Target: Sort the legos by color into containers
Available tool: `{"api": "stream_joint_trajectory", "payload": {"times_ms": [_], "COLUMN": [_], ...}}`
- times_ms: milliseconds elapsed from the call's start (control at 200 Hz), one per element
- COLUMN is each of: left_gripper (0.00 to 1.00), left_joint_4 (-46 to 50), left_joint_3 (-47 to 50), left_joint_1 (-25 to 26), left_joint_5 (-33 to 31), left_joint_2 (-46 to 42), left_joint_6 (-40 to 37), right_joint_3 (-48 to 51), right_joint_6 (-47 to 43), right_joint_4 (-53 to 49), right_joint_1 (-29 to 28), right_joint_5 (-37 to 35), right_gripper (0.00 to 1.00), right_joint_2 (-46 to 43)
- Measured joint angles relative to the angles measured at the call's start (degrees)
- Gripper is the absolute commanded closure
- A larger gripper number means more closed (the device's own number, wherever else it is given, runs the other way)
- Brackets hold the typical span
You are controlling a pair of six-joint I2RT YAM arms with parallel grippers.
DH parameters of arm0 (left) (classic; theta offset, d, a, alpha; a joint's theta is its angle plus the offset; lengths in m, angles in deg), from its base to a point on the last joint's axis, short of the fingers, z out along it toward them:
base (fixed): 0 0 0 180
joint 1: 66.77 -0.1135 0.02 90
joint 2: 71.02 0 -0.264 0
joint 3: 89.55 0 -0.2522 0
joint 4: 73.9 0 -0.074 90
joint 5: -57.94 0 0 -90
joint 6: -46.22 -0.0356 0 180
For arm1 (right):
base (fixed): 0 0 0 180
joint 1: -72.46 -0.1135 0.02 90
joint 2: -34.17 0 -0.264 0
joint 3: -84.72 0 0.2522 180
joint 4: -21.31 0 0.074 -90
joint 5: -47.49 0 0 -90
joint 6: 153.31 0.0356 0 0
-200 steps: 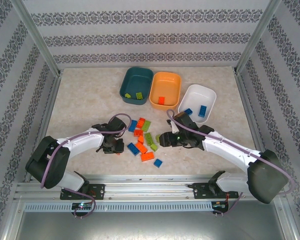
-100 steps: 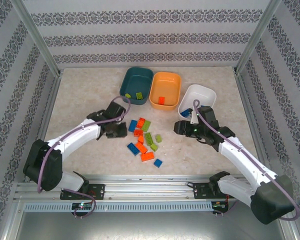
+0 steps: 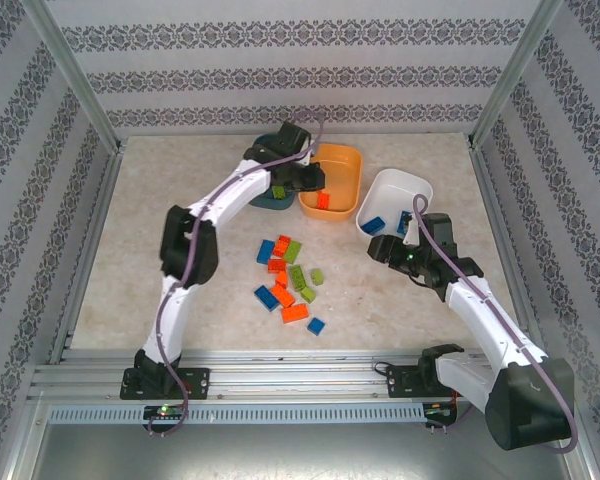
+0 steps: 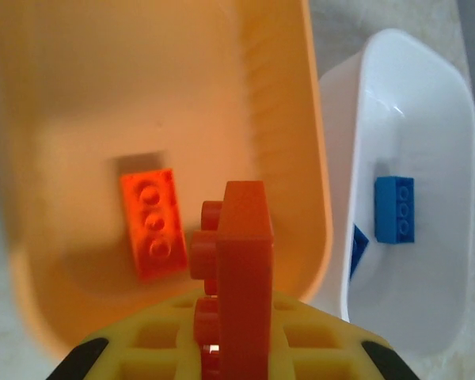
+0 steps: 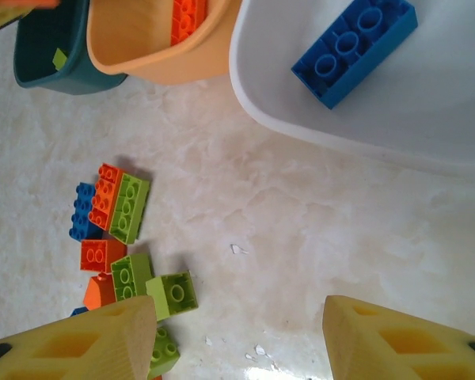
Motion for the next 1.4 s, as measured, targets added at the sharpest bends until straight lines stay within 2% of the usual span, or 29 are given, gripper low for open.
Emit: {"api": "stream_joint_trajectory", "payload": {"times_ms": [80,210,400,510,655,744,904,1024,1209,1399], "left_gripper": [0.91,0.90,0.89,0.84,0.84,0.73,0.67,0.65,0.61,0.58], "left_joint_4": [2.2,4.8,6.0,6.1,6.1,6.1,6.4,6.8,7.2,8.2], "left_joint_3": [-11.1,-18.6,-19.4,-19.4,-19.4,-19.4,-19.4,-19.4,-18.9,-11.8], "left_joint_1": [0.0,0.0,0.0,0.0,0.0,0.0,0.0,0.0,0.0,0.0], "left_joint_5": [0.9,1.9,2.5,3.1,3.3,3.3,3.6,3.6,3.6,3.0], "left_joint_2": [8.5,15.0,16.6,16.6,16.6,16.6,16.6,16.6,15.6,7.8], "left_joint_6": [0.0,0.2,0.7,1.2,1.5,1.5,1.7,1.7,1.6,0.5], "right_joint_3": [0.7,1.1,1.4,1.4,1.6,1.9,2.0,1.2,-3.1,-8.6], "right_joint_6": [0.0,-0.2,-0.2,-0.2,-0.2,-0.2,-0.7,-2.0,-3.8,-4.9], "right_joint_4": [0.0,0.2,0.6,0.7,1.0,1.1,1.0,0.0,-2.1,-3.4], "right_joint_1": [0.7,1.7,1.8,1.8,1.8,1.8,1.4,-1.7,-11.5,-19.0], "right_joint_5": [0.5,0.7,1.0,1.1,1.2,1.6,1.6,1.4,0.1,-2.2], "right_gripper": [0.42,0.42,0.42,0.41,0.41,0.41,0.40,0.39,0.38,0.38], "right_joint_2": [0.0,0.0,0.0,0.0,0.0,0.0,0.1,2.0,9.6,16.7]}}
